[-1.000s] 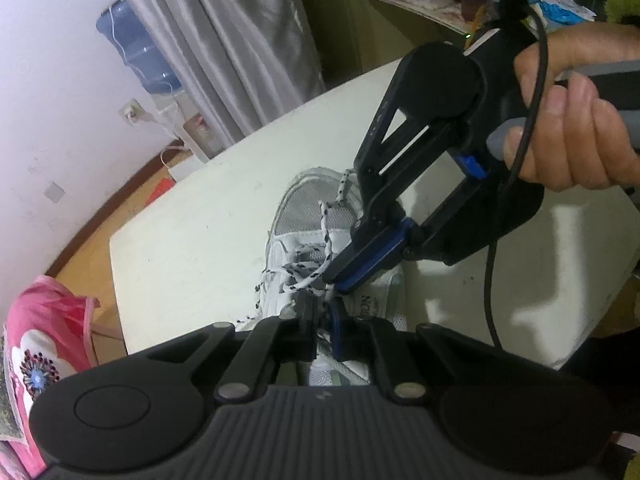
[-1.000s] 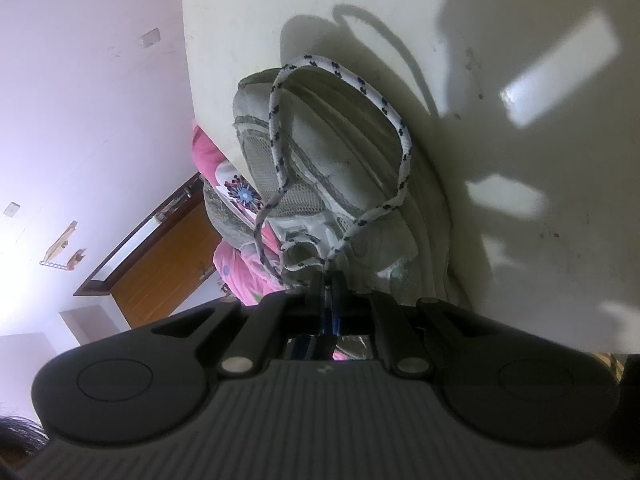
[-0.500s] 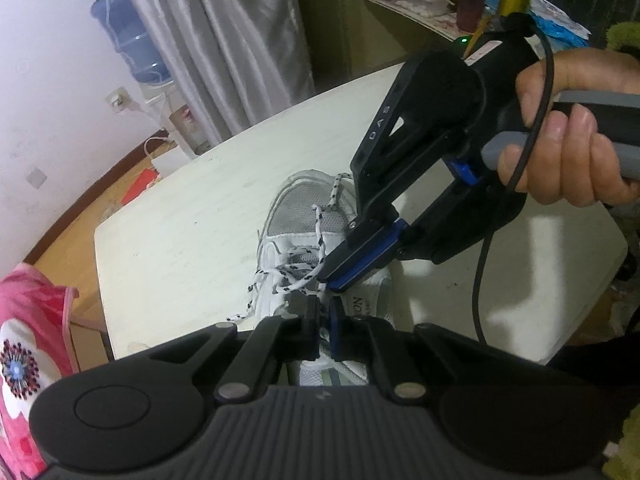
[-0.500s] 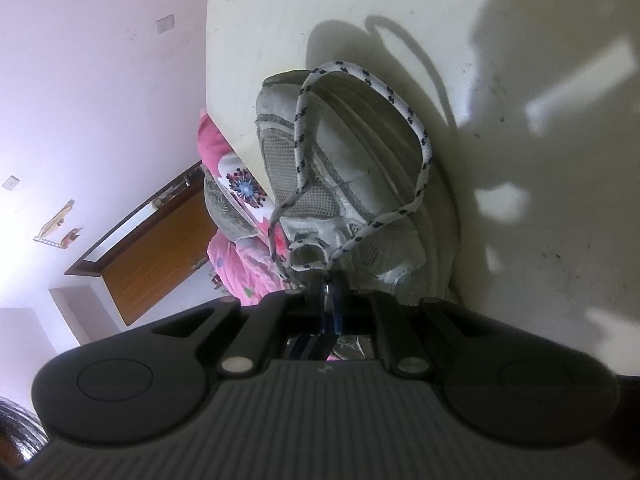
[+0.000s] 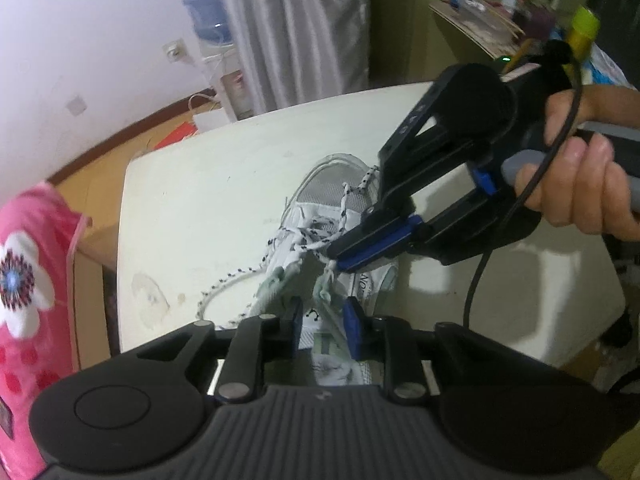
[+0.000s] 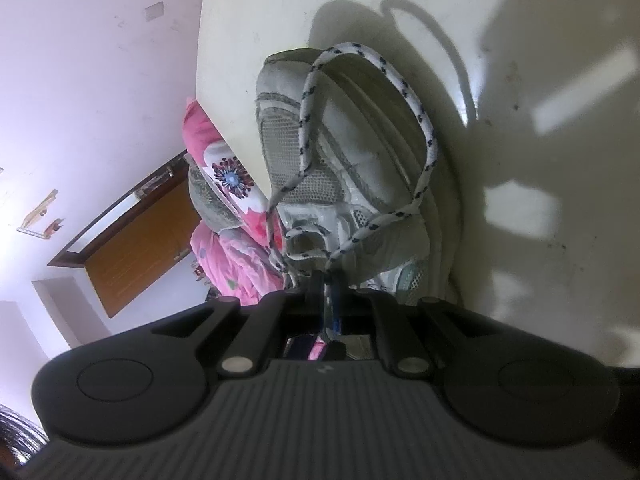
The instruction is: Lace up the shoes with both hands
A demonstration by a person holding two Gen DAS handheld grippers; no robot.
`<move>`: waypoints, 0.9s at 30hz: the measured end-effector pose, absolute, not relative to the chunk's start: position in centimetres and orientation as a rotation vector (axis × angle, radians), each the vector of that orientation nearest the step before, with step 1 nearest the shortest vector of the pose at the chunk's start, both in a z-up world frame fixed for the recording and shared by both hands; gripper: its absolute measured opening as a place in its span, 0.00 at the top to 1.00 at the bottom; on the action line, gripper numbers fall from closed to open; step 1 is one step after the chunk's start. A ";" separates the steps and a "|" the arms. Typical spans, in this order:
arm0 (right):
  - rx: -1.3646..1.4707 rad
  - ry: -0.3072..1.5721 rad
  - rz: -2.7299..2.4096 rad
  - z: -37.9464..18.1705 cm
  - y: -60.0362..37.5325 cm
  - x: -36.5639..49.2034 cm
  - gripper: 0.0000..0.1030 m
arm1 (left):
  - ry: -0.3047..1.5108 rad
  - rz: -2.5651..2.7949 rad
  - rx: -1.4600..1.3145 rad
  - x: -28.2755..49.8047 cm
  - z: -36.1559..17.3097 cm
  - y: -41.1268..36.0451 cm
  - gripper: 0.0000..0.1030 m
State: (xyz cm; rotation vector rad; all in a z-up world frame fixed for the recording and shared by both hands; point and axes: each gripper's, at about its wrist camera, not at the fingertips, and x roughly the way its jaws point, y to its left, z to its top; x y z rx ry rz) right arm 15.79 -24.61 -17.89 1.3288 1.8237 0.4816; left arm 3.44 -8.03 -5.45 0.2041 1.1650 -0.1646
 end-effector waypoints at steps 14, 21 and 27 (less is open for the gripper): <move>1.229 1.772 0.442 -16.2 -26.6 15.9 0.79 | 1.122 -0.085 -0.051 3.6 -7.5 -6.6 0.71; 1.095 1.785 0.542 -15.6 -23.9 17.5 0.79 | 1.061 -0.165 0.026 2.8 -8.0 -8.2 0.80; 0.956 1.800 0.610 -14.5 -24.2 18.0 0.79 | 1.029 -0.202 0.058 2.5 -8.1 -8.7 0.80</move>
